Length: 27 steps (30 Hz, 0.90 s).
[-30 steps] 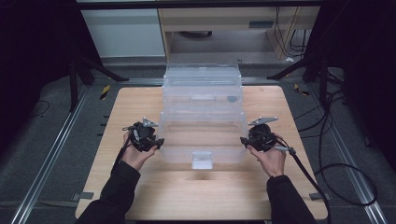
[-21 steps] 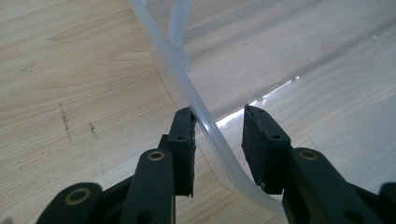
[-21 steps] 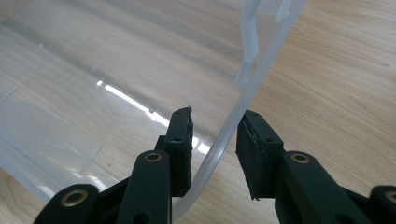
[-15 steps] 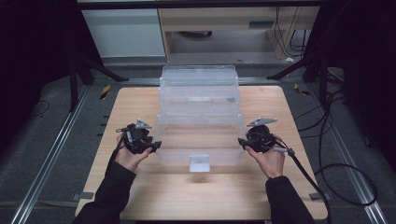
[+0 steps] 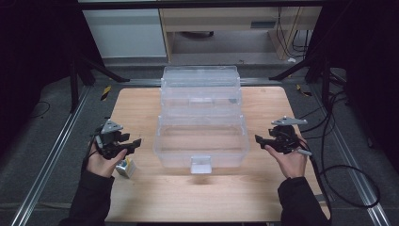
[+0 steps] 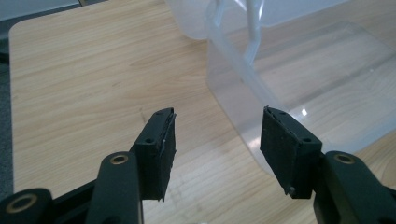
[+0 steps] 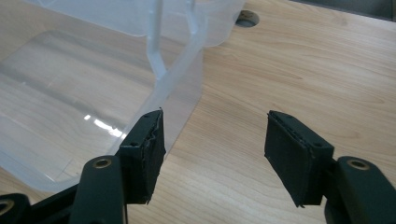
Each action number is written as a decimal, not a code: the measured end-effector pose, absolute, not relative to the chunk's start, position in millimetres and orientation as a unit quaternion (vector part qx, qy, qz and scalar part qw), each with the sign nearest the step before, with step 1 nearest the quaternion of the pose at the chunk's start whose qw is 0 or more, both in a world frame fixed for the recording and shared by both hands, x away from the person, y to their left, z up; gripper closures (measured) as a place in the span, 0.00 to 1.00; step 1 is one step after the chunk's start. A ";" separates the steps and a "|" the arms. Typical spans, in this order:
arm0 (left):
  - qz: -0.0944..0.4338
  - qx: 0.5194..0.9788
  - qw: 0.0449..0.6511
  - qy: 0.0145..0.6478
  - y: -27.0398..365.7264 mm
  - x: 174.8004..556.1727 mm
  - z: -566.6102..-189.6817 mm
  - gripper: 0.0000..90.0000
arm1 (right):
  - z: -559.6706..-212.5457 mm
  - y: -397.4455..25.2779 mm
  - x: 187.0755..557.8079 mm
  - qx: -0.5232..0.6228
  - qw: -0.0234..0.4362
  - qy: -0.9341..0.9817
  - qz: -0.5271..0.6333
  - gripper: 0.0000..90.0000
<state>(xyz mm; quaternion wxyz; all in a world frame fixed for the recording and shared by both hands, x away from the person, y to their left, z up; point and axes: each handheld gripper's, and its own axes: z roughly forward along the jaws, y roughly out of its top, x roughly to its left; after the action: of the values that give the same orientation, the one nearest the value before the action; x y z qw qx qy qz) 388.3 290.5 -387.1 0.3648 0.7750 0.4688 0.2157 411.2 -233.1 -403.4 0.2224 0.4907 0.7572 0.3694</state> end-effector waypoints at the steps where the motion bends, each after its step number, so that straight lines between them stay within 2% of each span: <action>1: 0.217 0.773 0.364 0.472 294.1 386.1 -388.2 0.52 | -403.4 -238.0 408.8 0.493 0.223 0.753 0.374 0.42; 5: 0.214 0.763 0.361 0.492 312.2 376.2 -391.7 0.53 | -408.3 -250.1 401.4 0.500 0.226 0.751 0.366 0.40; 7: 0.221 0.765 0.352 0.493 318.6 374.6 -391.2 0.50 | -412.8 -254.0 399.7 0.503 0.227 0.754 0.357 0.39; 13: 0.191 0.780 0.337 0.491 327.1 373.8 -396.1 0.49 | -425.1 -259.5 396.5 0.508 0.236 0.760 0.329 0.36; 18: 0.172 0.799 0.304 0.489 323.4 375.4 -405.1 0.48 | -430.2 -263.1 396.6 0.514 0.232 0.760 0.324 0.35; 27: 0.154 0.818 0.257 0.491 315.8 378.5 -412.6 0.38 | -435.2 -261.7 398.7 0.510 0.226 0.768 0.314 0.34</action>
<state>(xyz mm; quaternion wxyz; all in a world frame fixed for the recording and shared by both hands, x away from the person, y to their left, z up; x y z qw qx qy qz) 378.5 315.8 -412.6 0.2572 0.8182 0.4906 0.1538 398.7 -261.7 -435.2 0.2258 0.5101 0.7681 0.3144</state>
